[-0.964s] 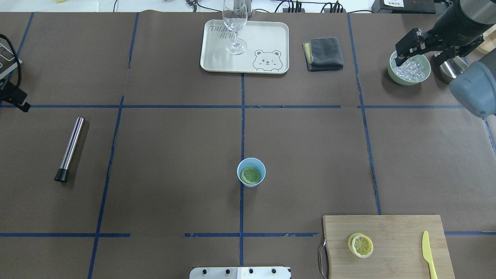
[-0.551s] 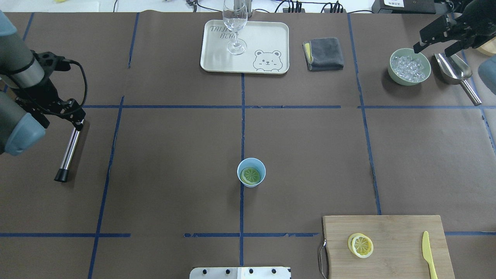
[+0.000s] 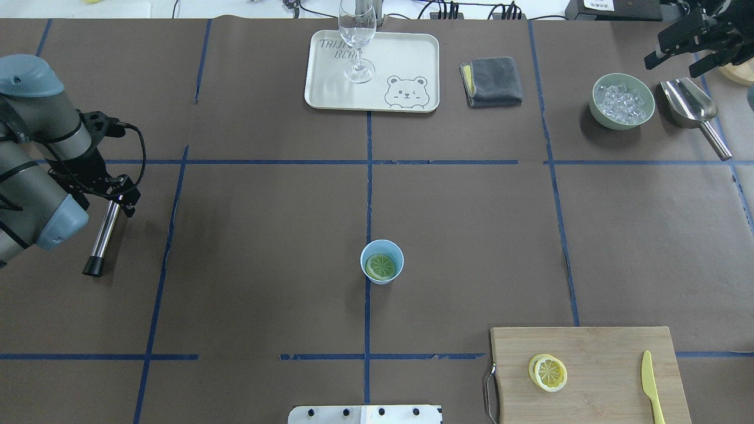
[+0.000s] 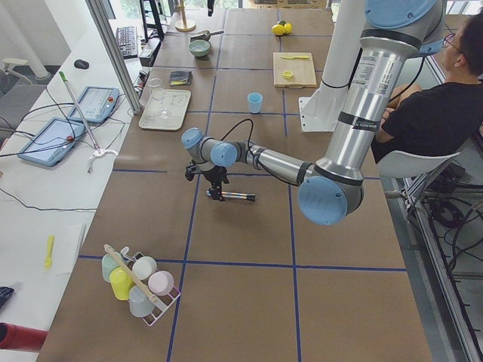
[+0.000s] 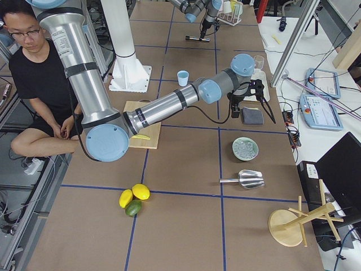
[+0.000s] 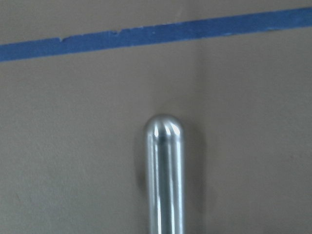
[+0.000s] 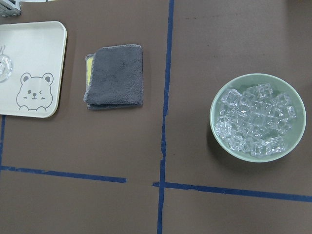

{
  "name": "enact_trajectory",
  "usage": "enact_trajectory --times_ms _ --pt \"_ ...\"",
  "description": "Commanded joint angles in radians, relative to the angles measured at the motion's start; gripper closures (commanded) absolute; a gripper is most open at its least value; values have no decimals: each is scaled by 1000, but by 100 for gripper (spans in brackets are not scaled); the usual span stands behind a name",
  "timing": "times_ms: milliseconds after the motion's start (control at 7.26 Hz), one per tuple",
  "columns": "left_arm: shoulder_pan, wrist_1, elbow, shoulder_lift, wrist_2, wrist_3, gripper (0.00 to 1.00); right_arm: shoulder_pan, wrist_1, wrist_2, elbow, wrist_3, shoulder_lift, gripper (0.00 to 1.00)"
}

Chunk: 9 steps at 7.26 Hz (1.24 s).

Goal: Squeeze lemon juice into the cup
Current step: 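Grasp the steel muddler with the left gripper and lift it upright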

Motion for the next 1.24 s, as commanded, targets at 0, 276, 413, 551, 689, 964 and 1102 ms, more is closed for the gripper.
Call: enact_trajectory --times_ms 0,276,413,551,689,964,1102 --pt "3 -29 28 -9 0 0 4 9 2 5 5 0 1 0" --pt "1 -28 29 -8 -1 6 37 30 -9 10 24 0 1 0" --pt "1 -26 29 -8 0 31 65 30 -10 10 25 0 0 0" --pt "-3 -26 26 -6 0 83 88 33 -10 10 28 0 0 0" --pt "-5 -25 26 -5 0 109 100 33 -10 10 28 1 0 0" --pt "-20 -23 4 -5 2 109 100 33 -9 10 29 1 -2 0" --pt "-40 -18 -26 -2 3 108 100 33 -9 10 32 1 -6 0"
